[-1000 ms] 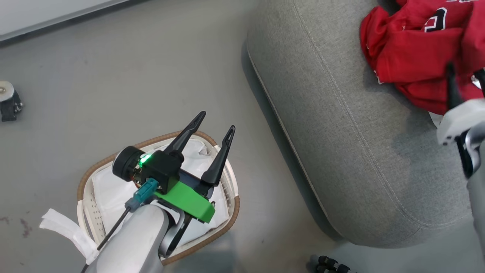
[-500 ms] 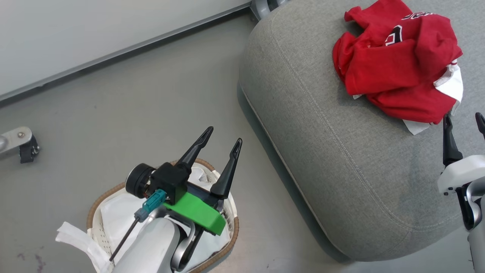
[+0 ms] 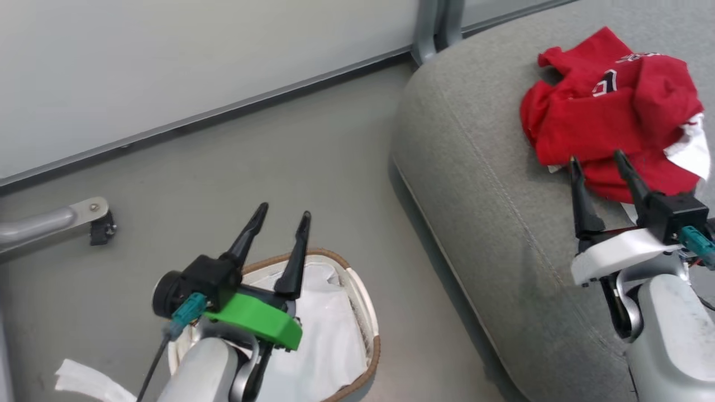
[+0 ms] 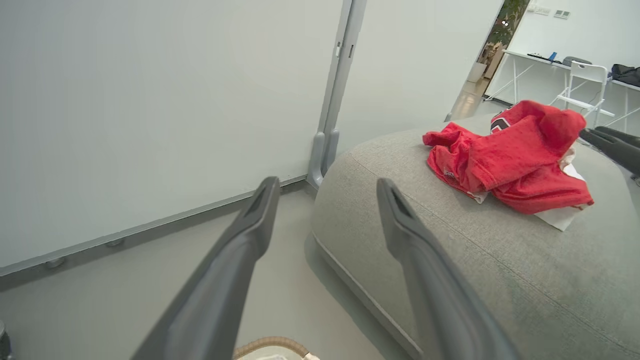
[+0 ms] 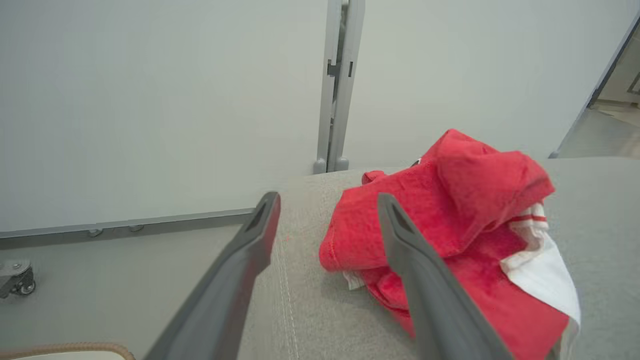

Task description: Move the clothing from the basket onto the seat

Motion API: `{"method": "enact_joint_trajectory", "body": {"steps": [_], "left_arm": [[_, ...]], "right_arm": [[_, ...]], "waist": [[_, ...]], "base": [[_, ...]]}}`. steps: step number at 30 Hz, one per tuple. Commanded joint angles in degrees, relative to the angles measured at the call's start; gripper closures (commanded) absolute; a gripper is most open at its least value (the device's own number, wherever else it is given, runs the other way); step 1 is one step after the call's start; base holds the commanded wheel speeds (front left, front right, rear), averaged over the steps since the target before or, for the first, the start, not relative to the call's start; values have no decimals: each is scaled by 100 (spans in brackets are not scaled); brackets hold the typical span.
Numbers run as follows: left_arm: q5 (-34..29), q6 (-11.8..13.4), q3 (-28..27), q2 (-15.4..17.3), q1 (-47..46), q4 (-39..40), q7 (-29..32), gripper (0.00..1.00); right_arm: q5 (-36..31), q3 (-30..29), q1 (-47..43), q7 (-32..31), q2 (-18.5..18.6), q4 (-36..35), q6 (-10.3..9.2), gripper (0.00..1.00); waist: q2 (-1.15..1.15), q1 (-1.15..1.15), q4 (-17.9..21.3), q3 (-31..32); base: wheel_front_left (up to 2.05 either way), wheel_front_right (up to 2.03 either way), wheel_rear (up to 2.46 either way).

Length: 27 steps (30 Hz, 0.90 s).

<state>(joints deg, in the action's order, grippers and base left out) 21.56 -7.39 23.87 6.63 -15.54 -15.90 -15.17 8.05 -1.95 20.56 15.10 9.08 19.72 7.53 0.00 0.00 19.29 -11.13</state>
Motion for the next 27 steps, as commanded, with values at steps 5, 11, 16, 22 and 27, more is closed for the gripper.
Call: {"method": "enact_joint_trajectory", "body": {"steps": [5,11,16,22,27], "left_arm": [[-164,-17,-523,-49,339,-99,5,0],[-384,-16,-1250,-143,537,-237,6,0],[-537,-16,-1725,-197,687,-361,5,0],[-708,-16,-2239,-284,962,-561,6,0],[-783,-16,-2595,-326,1154,-639,5,0]], "right_arm": [[50,262,48,7,-175,-12,-8,0],[60,372,-49,7,-394,118,-8,0],[-22,457,-170,7,-507,263,-8,0],[-85,427,-362,8,-572,365,-8,0],[-83,347,-563,7,-599,352,-8,0]], "waist": [[0,0,-642,349],[0,0,-1104,497],[0,0,-1409,592],[0,0,-1641,711],[0,0,-1719,793]], "base": [[0,0,0],[0,0,0],[0,0,0],[0,0,0],[0,0,0]]}}
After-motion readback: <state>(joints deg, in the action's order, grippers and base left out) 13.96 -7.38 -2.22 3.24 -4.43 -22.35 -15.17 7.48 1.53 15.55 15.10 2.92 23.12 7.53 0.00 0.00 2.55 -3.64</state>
